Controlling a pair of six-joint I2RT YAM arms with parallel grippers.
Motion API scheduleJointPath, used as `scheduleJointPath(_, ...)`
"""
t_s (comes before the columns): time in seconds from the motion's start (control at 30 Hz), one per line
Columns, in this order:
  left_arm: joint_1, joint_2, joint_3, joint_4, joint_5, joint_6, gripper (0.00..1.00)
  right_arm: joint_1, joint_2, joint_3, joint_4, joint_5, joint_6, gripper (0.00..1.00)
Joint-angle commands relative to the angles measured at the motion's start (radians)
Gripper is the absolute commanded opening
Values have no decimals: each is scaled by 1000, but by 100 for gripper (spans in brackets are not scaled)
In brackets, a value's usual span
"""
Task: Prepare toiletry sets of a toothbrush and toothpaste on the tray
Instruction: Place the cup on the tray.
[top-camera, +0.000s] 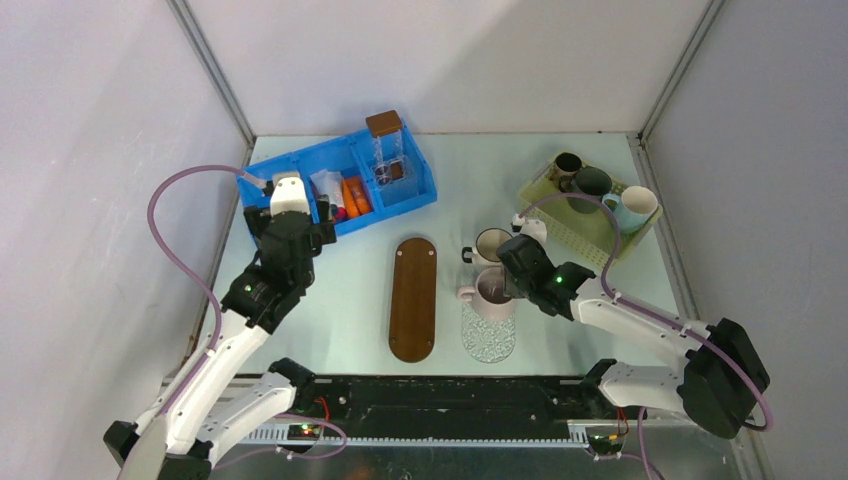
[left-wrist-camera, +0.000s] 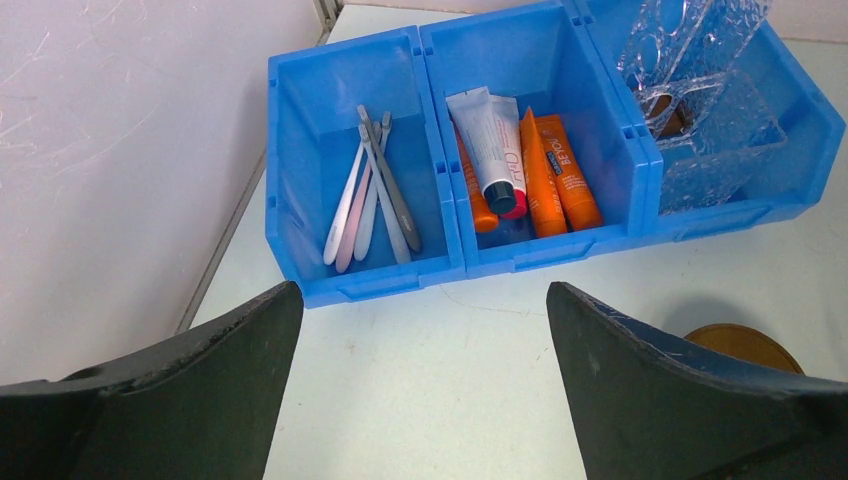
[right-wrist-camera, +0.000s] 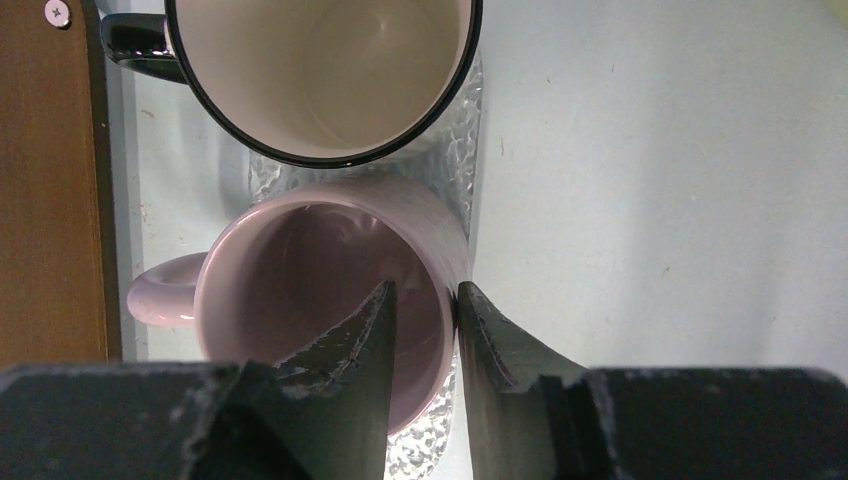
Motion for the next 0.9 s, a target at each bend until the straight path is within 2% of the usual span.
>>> scheduleJointPath(0.0,8,-9,-1,24,-22,13,100,6,2,37,11,-24,37,31)
scheduleJointPath(0.5,8,-11,-1,24,-21,12,100,5,16,36,20,-56,64,22)
scheduleJointPath(0.73,8,-14,-1,22,-24,12,100,6,7,37,21,-55,62,21)
scheduleJointPath(0.87,10,-16,-1,21,-26,14,100,5,-35,55,-7,-37,45,26)
